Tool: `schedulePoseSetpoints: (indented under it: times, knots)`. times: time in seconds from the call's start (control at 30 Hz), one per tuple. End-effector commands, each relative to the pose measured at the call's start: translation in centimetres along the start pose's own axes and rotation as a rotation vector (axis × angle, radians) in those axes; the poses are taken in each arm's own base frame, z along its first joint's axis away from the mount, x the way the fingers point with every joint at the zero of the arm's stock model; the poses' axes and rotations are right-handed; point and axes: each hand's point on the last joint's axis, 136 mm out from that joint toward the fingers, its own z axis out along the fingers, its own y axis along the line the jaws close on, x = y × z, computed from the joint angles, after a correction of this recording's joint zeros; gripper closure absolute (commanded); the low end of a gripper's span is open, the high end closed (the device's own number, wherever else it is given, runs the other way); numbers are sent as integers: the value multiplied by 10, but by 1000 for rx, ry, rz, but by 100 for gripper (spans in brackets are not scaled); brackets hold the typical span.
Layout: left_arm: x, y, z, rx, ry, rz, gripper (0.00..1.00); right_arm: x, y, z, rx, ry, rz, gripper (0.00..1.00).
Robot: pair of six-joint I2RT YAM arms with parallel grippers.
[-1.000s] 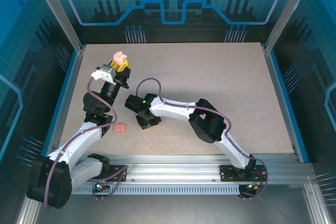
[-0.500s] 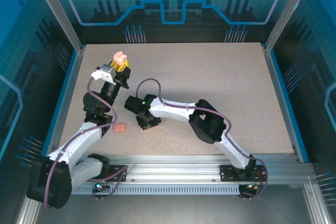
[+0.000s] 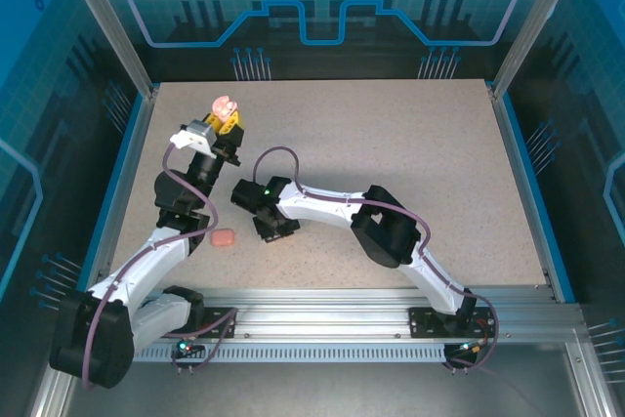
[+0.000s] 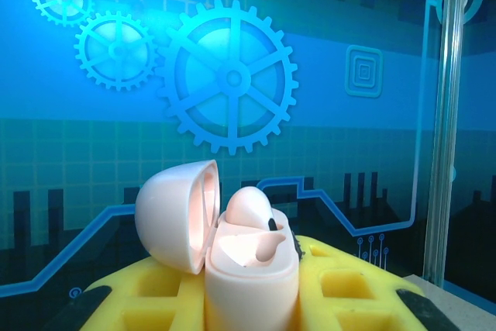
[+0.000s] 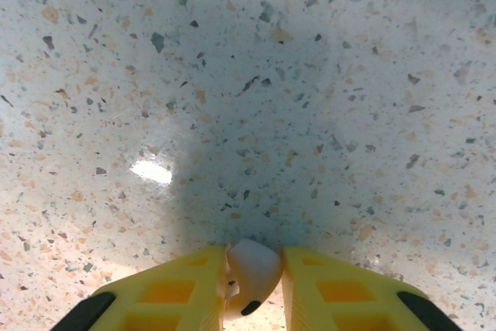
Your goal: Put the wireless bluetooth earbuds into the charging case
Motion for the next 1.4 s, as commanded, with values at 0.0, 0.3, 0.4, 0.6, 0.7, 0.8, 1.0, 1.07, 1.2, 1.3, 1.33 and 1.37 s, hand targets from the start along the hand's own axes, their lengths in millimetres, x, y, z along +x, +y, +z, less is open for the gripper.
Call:
schedulePoseSetpoints:
  times: [0.0, 0.3, 0.4, 0.6, 0.7, 0.8, 1.0, 1.07, 1.2, 1.3, 1.33, 1.37]
  knots:
    - [-9, -2, -3, 20, -36, -14, 100, 9, -8, 3, 27, 30, 0, 78]
    - [-9, -5, -4, 36, -30, -33, 100, 4, -4, -7, -34, -18, -45, 81]
    - [-12, -9, -4, 55, -30, -27, 100, 3, -1, -8, -56, -18, -56, 81]
    - [-17, -12, -6, 68, -30, -11, 100, 1, 1, -15, -77, -43, -67, 83]
    - [-17, -13, -7, 74, -27, -9, 100, 0, -1, -19, -78, -54, -70, 84]
    - [-15, -13, -7, 77, -20, -12, 100, -1, -2, -22, -78, -62, -66, 84]
    - [-15, -16, -6, 93, -15, -18, 100, -5, -13, -33, -72, -92, -51, 85]
    - [-14, -17, -5, 99, -13, -18, 100, -8, -17, -40, -73, -109, -42, 85]
    - [-10, -20, -4, 118, -2, -29, 100, -13, -32, -54, -68, -143, -26, 85]
    - [-6, -23, -2, 135, 6, -53, 100, -18, -46, -68, -63, -181, -12, 85]
    - [-6, -25, -1, 141, 7, -58, 100, -19, -51, -72, -63, -192, -7, 85]
    - [-4, -28, 0, 148, 9, -60, 100, -21, -56, -77, -64, -204, 0, 85]
